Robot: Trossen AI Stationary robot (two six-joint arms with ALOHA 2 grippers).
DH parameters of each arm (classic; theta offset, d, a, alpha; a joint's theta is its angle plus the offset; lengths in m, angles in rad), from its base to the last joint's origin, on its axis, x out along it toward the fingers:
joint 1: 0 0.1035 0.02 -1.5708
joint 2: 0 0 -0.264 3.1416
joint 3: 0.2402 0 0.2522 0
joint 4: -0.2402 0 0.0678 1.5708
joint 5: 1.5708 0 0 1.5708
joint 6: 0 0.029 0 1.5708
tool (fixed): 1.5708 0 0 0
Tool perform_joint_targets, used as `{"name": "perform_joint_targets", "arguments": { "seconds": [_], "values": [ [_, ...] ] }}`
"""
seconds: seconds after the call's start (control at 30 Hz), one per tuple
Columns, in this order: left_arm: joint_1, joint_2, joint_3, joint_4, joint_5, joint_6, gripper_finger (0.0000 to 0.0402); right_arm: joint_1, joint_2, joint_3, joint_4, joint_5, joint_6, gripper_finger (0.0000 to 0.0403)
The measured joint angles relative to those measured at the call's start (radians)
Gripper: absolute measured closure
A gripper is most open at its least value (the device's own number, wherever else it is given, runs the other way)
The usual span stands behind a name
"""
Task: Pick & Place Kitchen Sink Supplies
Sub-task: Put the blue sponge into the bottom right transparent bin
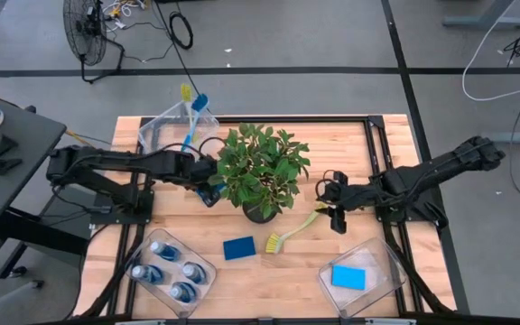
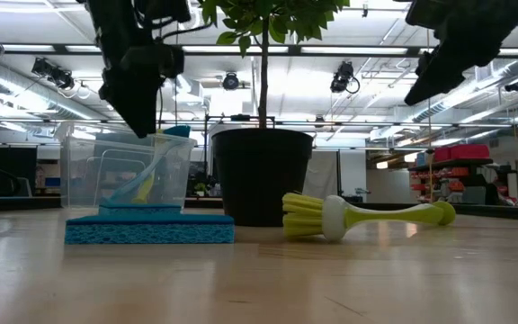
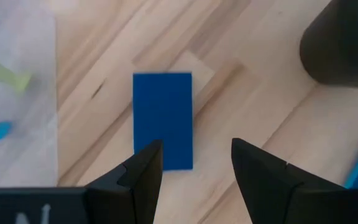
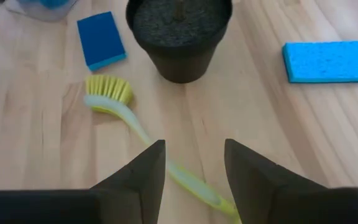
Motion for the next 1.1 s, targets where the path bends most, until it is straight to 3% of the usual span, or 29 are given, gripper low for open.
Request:
{"name": "perform_joint_targets", "arguments": {
  "seconds": [0.3,0.43,0.67,1.1],
  "values": [
    [0.059,0.093,0.000,0.027,0.067,-0.090,0.0207,-0.047,0.000,0.000,0.065,-0.031,0.000,0.0236],
    [0.060,0.125,0.000,0.024,0.058,-0.046,0.0207,-0.067,0.000,0.000,0.077,-0.069,0.006,0.0236],
    [0.021,0.192,0.000,0.030,0.044,-0.040,0.0207,-0.096,0.000,0.000,0.078,-0.122,0.007,0.0236],
    [-0.045,0.342,0.000,0.018,-0.011,-0.038,0.0207,-0.137,0.000,0.000,0.078,-0.120,0.007,0.0236]
  ]
}}
